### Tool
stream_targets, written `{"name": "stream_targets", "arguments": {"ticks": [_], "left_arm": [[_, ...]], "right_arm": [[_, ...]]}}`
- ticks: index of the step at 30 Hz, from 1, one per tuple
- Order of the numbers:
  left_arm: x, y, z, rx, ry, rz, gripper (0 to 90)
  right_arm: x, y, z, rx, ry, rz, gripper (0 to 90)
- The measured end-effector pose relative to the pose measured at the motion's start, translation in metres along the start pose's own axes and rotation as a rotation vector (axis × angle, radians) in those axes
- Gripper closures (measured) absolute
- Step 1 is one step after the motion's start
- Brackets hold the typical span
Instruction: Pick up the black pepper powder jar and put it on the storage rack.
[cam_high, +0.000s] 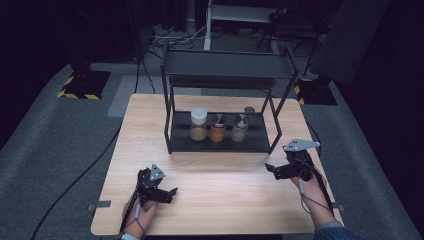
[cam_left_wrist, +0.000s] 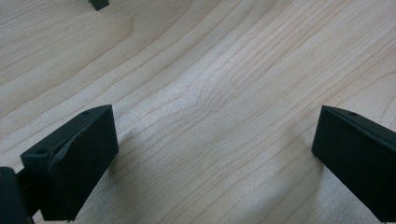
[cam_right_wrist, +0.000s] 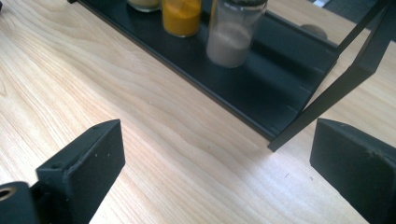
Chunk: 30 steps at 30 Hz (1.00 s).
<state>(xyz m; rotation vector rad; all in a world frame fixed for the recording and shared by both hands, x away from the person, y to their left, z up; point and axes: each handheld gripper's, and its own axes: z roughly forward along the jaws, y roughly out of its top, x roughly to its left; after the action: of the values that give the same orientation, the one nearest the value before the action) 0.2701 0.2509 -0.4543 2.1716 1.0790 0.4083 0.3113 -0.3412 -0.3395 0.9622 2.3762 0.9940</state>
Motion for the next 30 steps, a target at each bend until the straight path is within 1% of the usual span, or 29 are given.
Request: {"name": "stream_targets", "arguments": {"ticks": [5,12,18,21,25,30], "left_arm": [[0.000,0.000,0.000,0.000,0.000,0.000,0.0],[0.000,0.000,0.000,0.000,0.000,0.000,0.0],[0.000,0.000,0.000,0.000,0.000,0.000,0.0],[0.000,0.000,0.000,0.001,0.000,-0.001,0.0],[0.000,0.000,0.000,0.001,0.000,-0.001,0.0],[0.000,0.000,0.000,0.001,0.000,-0.001,0.0]], "right_arm": [[0.002,-0.009,0.003,0.004,-0.001,0.007,2.7],[0.004,-0.025,0.011,0.012,-0.006,0.003,2.7],[0.000,-0.043,0.016,-0.002,0.010,0.022,2.7],[-0.001,-0.051,0.019,0.003,0.013,0.032,2.7],[-0.002,-0.061,0.023,0.012,0.008,0.045,2.7],[0.000,-0.074,0.026,0.013,-0.004,0.056,2.7]]}}
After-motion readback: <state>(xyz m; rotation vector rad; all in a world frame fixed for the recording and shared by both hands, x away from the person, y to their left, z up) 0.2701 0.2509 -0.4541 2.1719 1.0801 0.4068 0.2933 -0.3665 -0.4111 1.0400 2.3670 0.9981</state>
